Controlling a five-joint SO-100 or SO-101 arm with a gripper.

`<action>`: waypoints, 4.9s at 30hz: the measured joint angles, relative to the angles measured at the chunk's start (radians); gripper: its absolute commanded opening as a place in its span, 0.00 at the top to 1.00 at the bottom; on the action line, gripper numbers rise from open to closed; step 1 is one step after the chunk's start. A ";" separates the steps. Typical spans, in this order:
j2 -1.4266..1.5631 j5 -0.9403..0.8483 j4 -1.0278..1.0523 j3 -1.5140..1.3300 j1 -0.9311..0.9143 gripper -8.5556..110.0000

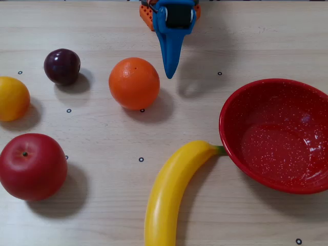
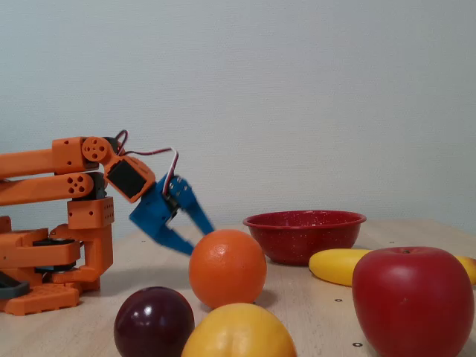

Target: Put peach in the red bowl.

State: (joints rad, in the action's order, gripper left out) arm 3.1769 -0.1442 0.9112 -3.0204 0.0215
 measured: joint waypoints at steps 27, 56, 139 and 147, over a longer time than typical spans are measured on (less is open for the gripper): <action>-0.374 -0.018 0.548 0.839 0.017 0.93; -1.108 -0.150 0.706 1.615 -0.463 0.93; -2.418 -1.046 0.908 2.769 -1.014 0.58; -2.447 -0.968 0.911 2.787 -1.019 0.58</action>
State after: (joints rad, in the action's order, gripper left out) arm 0.7302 -1.1121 1.8224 -0.2332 -0.9971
